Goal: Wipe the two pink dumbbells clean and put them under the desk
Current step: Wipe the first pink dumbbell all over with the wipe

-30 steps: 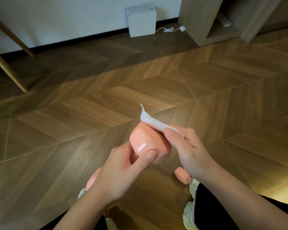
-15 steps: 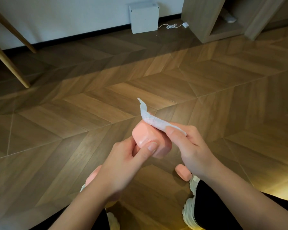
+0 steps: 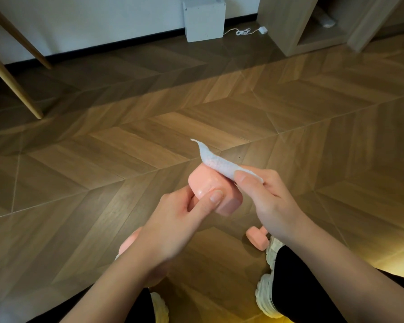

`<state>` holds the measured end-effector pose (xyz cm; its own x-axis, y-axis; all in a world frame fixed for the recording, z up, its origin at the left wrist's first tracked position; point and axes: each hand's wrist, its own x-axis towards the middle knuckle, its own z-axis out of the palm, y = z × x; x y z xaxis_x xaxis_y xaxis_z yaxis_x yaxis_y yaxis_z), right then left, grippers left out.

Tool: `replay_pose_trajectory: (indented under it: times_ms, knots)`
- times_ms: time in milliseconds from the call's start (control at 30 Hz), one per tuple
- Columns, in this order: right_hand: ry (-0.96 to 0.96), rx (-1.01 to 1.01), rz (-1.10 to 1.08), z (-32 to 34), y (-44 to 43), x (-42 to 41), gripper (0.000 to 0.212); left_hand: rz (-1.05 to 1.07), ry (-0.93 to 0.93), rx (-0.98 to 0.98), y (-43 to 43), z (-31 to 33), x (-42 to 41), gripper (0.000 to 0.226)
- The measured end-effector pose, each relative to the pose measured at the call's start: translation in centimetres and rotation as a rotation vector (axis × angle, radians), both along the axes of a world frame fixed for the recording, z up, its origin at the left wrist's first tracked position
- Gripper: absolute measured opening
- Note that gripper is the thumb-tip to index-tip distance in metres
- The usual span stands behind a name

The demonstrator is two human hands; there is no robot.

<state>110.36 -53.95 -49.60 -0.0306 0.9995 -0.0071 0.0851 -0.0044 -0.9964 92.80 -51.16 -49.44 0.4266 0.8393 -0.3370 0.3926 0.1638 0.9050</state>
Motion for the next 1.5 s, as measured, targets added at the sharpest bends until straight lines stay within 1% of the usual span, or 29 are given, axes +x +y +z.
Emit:
replay_pose_trajectory:
  times_ms: [100, 233, 267, 367, 400, 500, 633, 700, 767, 833, 1000, 1133, 1233, 1267, 1333, 1367, 1500]
  knots:
    - [0.008, -0.004, -0.001, 0.2, 0.0, 0.0, 0.035, 0.016, -0.016, -0.009, -0.1, 0.1, 0.1, 0.042]
    - [0.01, 0.012, 0.005, 0.4, 0.2, -0.1, 0.038, 0.008, -0.003, 0.009, 0.1, 0.0, 0.0, 0.044]
    - [0.001, 0.017, 0.001, 0.3, 0.2, -0.1, 0.038, 0.003, 0.006, 0.021, 0.2, -0.1, 0.0, 0.047]
    - [0.005, 0.047, 0.027, 0.4, 0.0, -0.3, 0.037, 0.043, -0.008, 0.03, 0.4, -0.2, -0.1, 0.068]
    - [-0.011, 0.061, 0.031, 0.4, -0.1, -0.2, 0.037, 0.048, -0.003, 0.037, 0.5, -0.3, -0.1, 0.07]
    - [-0.058, 0.081, 0.025, 0.8, 0.0, -0.2, 0.042, 0.028, 0.036, 0.052, 0.6, -0.1, 0.1, 0.064]
    - [-0.048, 0.082, -0.003, 0.8, 0.0, -0.2, 0.032, 0.033, 0.04, 0.048, 0.7, 0.0, 0.2, 0.067]
    - [-0.071, 0.067, -0.014, 0.7, 0.1, -0.2, 0.036, 0.037, 0.051, 0.042, 0.7, 0.0, 0.3, 0.067]
    - [-0.071, 0.093, -0.015, 0.7, 0.1, -0.3, 0.032, 0.058, 0.029, 0.027, 0.7, 0.0, 0.4, 0.063]
    - [-0.088, 0.109, -0.008, 1.1, 0.1, -0.4, 0.039, 0.082, 0.011, 0.016, 0.7, 0.0, 0.4, 0.06]
    - [-0.097, 0.111, 0.006, 0.6, 0.1, -0.2, 0.037, 0.09, 0.018, 0.035, 0.8, 0.4, 0.4, 0.066]
    - [-0.087, 0.129, -0.009, 0.8, 0.2, -0.2, 0.046, 0.122, 0.006, 0.038, 0.9, 0.4, 0.3, 0.065]
    - [-0.129, 0.152, 0.011, 0.4, 0.2, -0.3, 0.037, 0.138, -0.002, 0.027, 0.9, 0.6, 0.3, 0.06]
    - [-0.144, 0.17, 0.015, 0.3, 0.3, -0.2, 0.039, 0.146, -0.008, 0.023, 0.8, 0.6, 0.3, 0.059]
    - [-0.165, 0.185, 0.012, 0.5, 0.2, -0.1, 0.052, 0.165, -0.028, 0.007, 0.8, 0.6, 0.3, 0.057]
    - [-0.163, 0.183, 0.014, 0.4, 0.1, -0.1, 0.051, 0.174, -0.035, 0.002, 0.8, 0.7, 0.4, 0.059]
    - [-0.205, 0.206, -0.038, -0.3, 0.2, 0.0, 0.034, 0.225, -0.113, -0.02, 0.5, 0.8, 0.6, 0.059]
